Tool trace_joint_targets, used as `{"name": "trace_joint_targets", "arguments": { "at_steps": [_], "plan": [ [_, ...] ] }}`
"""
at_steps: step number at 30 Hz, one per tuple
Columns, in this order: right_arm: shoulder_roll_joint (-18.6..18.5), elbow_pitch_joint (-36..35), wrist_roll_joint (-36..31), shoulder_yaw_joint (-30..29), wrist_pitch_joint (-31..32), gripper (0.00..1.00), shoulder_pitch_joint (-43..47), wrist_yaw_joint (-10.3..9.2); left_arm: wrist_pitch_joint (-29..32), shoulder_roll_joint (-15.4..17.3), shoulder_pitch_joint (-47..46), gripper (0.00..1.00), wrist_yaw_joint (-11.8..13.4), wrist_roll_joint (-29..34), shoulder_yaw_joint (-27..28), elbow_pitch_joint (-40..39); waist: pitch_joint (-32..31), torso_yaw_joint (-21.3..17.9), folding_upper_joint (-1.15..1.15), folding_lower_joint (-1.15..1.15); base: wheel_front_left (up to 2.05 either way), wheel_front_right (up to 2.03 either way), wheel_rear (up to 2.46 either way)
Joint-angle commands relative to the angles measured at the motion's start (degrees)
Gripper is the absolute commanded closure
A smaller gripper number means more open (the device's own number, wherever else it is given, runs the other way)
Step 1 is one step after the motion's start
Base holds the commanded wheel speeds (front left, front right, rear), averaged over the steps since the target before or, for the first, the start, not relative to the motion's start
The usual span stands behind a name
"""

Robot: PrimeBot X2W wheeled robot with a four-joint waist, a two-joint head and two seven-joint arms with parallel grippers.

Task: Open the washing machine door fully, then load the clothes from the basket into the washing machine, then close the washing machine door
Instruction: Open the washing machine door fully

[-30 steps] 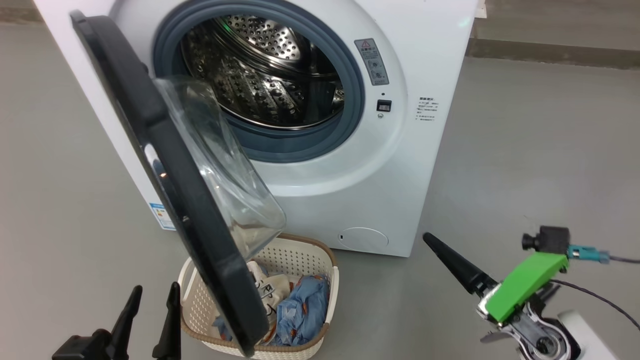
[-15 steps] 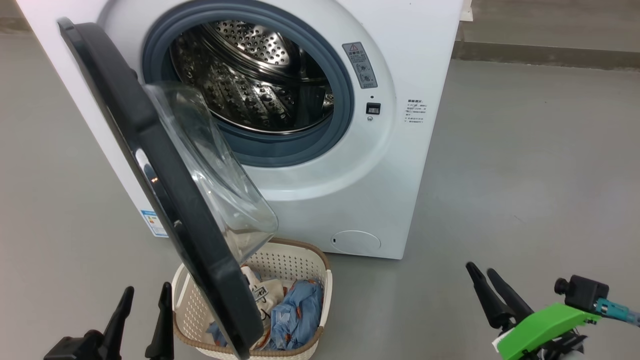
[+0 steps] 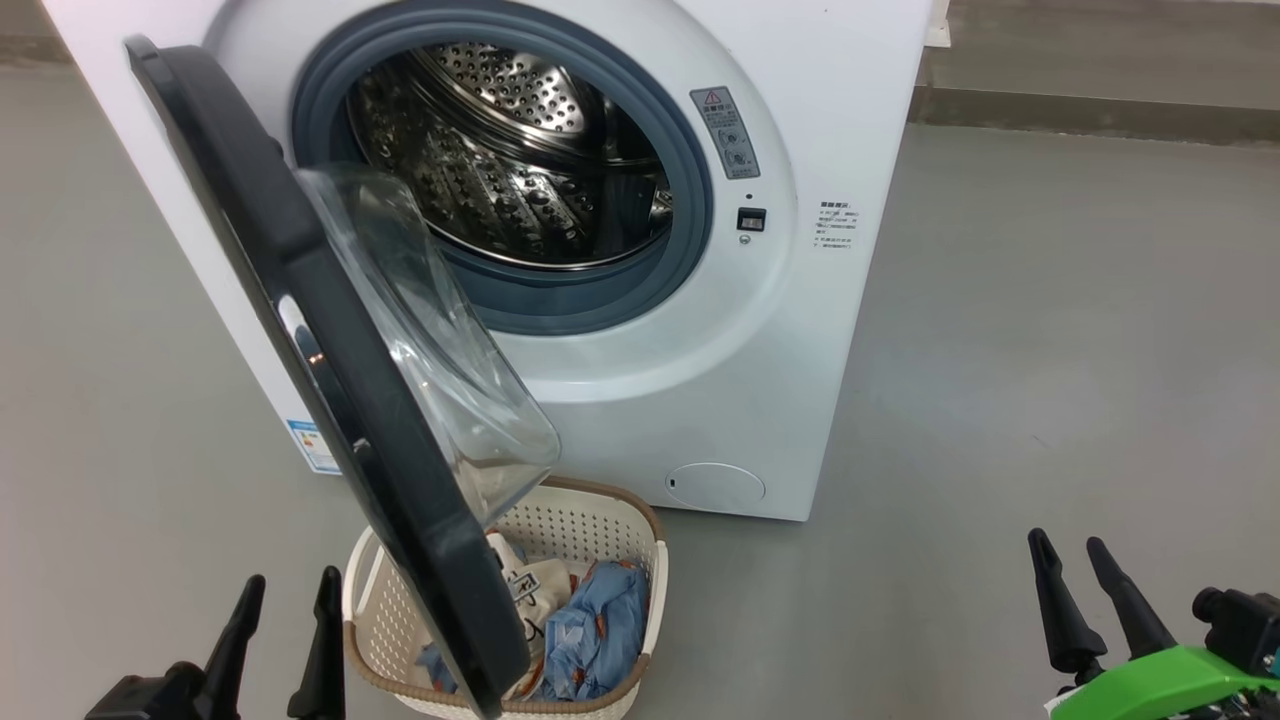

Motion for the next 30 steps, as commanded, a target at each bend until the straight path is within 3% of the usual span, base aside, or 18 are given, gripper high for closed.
{"name": "trace_joint_targets", "arguments": {
  "at_steps": [1,10,24,26,30],
  "plan": [
    [0.26,-2.59,-3.32,-0.66,-0.76,0.00,0.47,0.50,-0.37,1.03,-0.99,0.00,-0.10,0.07,1.90,-1.00,-0.02,0.19,0.00,0.00,0.00,0.00,0.00],
    [3.74,-6.75,-18.30,-5.72,-0.76,0.00,4.07,0.50,-0.37,0.83,-1.37,0.00,-0.10,0.24,1.73,-0.90,0.22,0.78,0.00,0.00,0.00,0.00,0.00],
    [5.56,-5.60,-23.78,-7.02,-0.76,0.00,5.76,0.50,-0.37,0.42,-1.58,0.00,-0.10,0.33,2.10,-0.12,0.20,1.03,0.00,0.00,0.00,0.00,0.00],
    [5.59,-5.69,-23.94,-7.00,-0.76,0.00,5.76,0.50,-0.37,-0.28,-2.04,1.00,-0.10,0.06,3.74,-0.52,0.12,1.06,0.00,0.00,0.00,0.00,0.00],
    [5.64,-6.04,-24.37,-7.11,-0.76,0.00,6.04,0.50,-0.37,-1.96,-3.24,1.00,-0.10,0.17,8.13,-5.00,-0.07,1.41,0.00,0.00,0.00,0.00,0.00]
  ]
}}
